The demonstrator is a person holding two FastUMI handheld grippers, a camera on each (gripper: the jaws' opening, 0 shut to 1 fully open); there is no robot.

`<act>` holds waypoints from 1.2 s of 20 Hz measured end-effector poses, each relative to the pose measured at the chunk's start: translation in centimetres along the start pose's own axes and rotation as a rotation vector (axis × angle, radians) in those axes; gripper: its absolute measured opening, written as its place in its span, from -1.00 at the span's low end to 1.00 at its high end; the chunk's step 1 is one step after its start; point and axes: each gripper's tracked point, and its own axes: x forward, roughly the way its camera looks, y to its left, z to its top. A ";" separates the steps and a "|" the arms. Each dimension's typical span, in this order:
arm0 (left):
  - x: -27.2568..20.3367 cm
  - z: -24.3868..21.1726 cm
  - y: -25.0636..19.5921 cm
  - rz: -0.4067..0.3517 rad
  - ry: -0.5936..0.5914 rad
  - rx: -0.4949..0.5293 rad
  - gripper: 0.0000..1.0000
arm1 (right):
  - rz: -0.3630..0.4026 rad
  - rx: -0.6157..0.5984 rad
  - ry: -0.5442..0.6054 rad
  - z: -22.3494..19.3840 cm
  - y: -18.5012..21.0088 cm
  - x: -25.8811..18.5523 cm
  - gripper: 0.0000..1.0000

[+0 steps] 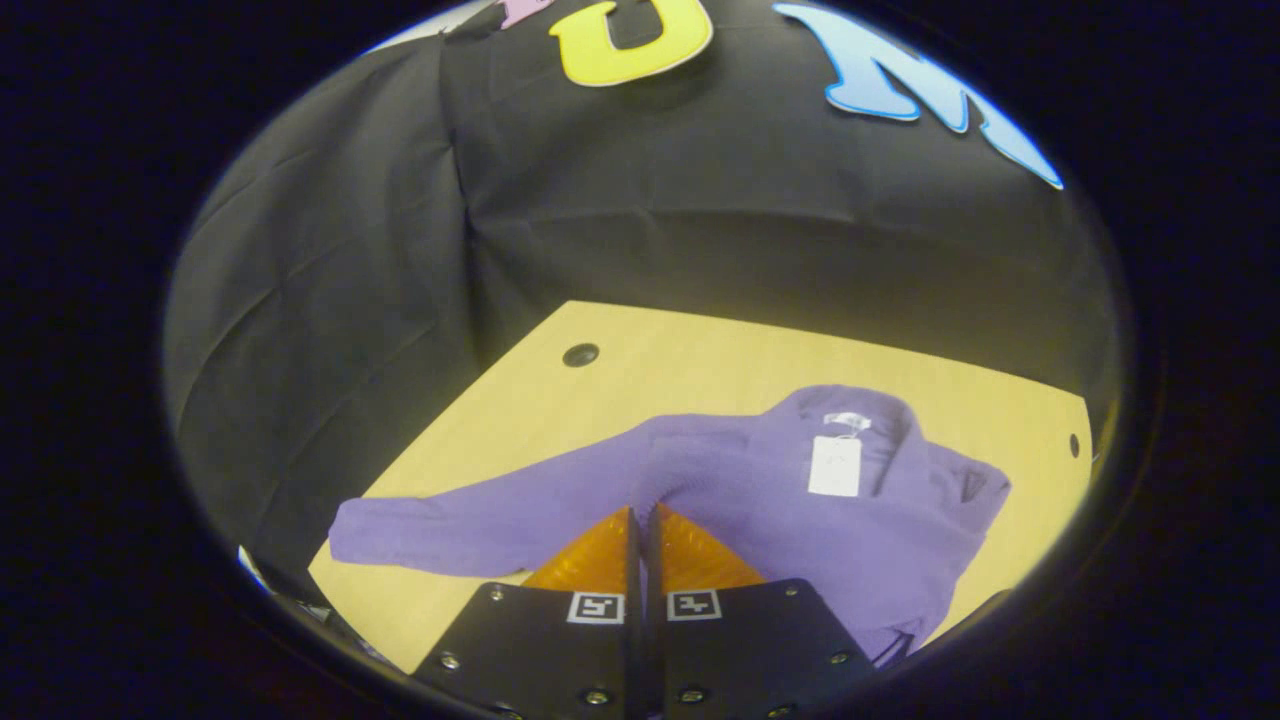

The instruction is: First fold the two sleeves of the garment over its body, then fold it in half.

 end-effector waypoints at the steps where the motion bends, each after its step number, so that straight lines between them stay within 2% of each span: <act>1: -0.2 -0.2 0.8 0.017 0.006 0.003 1.00 | -0.002 -0.005 0.018 -0.4 0.3 0.7 -0.98; 6: -0.2 -1.4 2.5 0.036 0.032 0.012 1.00 | -0.007 0.012 0.106 -3.3 1.0 2.1 -0.95; 8: 0.3 -1.3 2.2 0.020 0.036 0.012 1.00 | 0.028 0.058 0.130 -4.1 1.9 1.8 -0.74; 10: 0.8 -1.8 1.8 -0.007 0.039 0.011 1.00 | 0.030 0.067 0.134 -4.4 1.9 1.5 -0.12; 11: 1.1 -2.0 1.3 -0.022 0.039 0.009 1.00 | 0.019 0.061 0.131 -4.3 1.5 1.4 0.04; 14: 2.8 -3.2 -0.7 -0.076 0.042 -0.013 1.00 | 0.043 0.080 0.117 -4.3 2.1 0.1 0.05; 15: 3.4 -4.0 -1.2 -0.088 0.050 -0.016 1.00 | 0.047 0.081 0.109 -4.2 2.1 -0.8 0.15; 18: 5.2 -6.4 -2.4 -0.115 0.072 -0.012 1.00 | 0.057 0.087 0.083 -3.8 1.7 -3.2 0.15; 23: 8.3 -13.0 -3.6 -0.139 0.163 -0.014 1.00 | 0.049 0.137 0.025 -2.6 0.3 -8.1 0.15; 24: 9.2 -14.5 -3.7 -0.139 0.187 -0.021 0.92 | 0.044 0.148 0.019 -2.7 -0.2 -9.1 0.15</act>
